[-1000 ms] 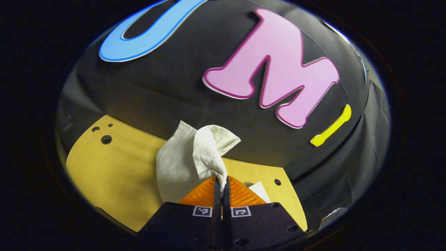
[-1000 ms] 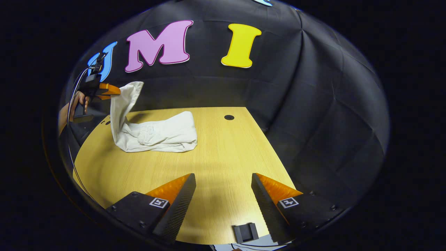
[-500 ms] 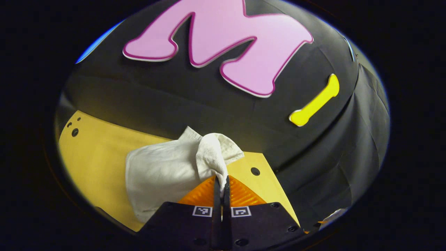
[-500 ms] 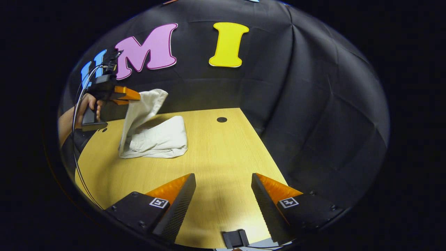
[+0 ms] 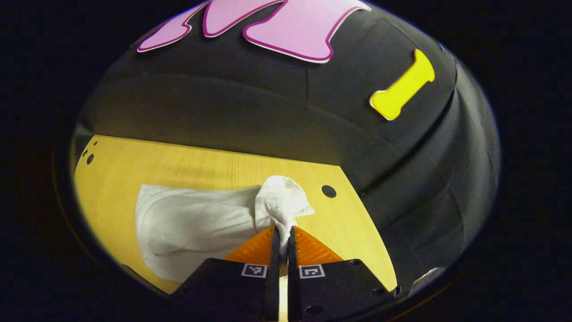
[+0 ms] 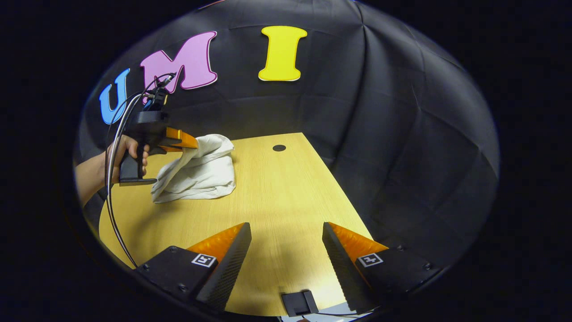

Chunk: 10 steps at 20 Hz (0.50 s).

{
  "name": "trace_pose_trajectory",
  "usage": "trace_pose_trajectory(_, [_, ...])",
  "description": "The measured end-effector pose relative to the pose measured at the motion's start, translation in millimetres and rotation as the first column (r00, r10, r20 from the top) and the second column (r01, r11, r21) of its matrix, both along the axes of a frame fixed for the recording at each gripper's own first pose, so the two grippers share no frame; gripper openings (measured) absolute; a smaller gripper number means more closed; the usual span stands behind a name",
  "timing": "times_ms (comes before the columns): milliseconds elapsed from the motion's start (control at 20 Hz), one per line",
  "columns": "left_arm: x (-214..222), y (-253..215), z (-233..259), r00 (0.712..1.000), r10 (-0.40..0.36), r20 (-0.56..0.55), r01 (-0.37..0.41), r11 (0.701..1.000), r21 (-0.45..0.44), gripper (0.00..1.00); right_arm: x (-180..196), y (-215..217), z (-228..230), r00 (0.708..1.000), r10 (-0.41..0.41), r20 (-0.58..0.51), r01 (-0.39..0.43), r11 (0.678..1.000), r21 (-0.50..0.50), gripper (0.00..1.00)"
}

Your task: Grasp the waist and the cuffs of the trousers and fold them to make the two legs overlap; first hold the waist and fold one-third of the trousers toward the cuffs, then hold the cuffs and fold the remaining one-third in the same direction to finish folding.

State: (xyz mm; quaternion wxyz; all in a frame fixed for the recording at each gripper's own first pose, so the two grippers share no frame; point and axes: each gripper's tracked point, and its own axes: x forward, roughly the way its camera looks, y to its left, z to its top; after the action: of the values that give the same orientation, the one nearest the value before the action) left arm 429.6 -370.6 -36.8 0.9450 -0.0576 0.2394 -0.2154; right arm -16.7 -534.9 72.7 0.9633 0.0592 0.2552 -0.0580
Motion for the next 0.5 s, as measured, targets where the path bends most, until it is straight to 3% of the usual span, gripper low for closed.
trace_pose_trajectory(100, [-4, 0, 2, 1.0, -0.02, -0.004, 0.02, 1.0, 0.005, 0.25, -4, 6, 1, 1.0, 0.002, 0.001, -0.002, 1.0, 0.008, 0.98])
trace_pose_trajectory(250, [-31, 12, -4, 0.999, -0.04, 0.015, 0.04, 0.999, -0.005, 0.75, -5, 19, 8, 1.0, 0.025, 0.011, -0.025, 1.0, 0.0, 0.98])
trace_pose_trajectory(300, [-40, 19, -2, 0.999, -0.045, 0.026, 0.045, 0.999, -0.011, 0.77, -6, 22, 12, 0.999, 0.031, 0.021, -0.03, 1.0, -0.008, 0.98])
trace_pose_trajectory(350, [-53, 24, 1, 0.997, -0.063, 0.039, 0.064, 0.998, -0.029, 0.92, -7, 26, 17, 0.999, 0.035, 0.031, -0.034, 0.999, -0.019, 0.98])
trace_pose_trajectory(400, [-72, 31, 5, 0.995, -0.084, 0.059, 0.087, 0.995, -0.052, 0.87, -8, 29, 22, 0.999, 0.036, 0.039, -0.035, 0.999, -0.031, 0.98])
trace_pose_trajectory(450, [-90, 41, 10, 0.992, -0.093, 0.088, 0.098, 0.993, -0.065, 0.94, -11, 34, 29, 0.998, 0.036, 0.05, -0.034, 0.999, -0.039, 0.98])
trace_pose_trajectory(500, [-107, 54, 14, 0.988, -0.091, 0.122, 0.099, 0.993, -0.065, 0.94, -14, 39, 37, 0.997, 0.037, 0.064, -0.035, 0.998, -0.043, 0.98])
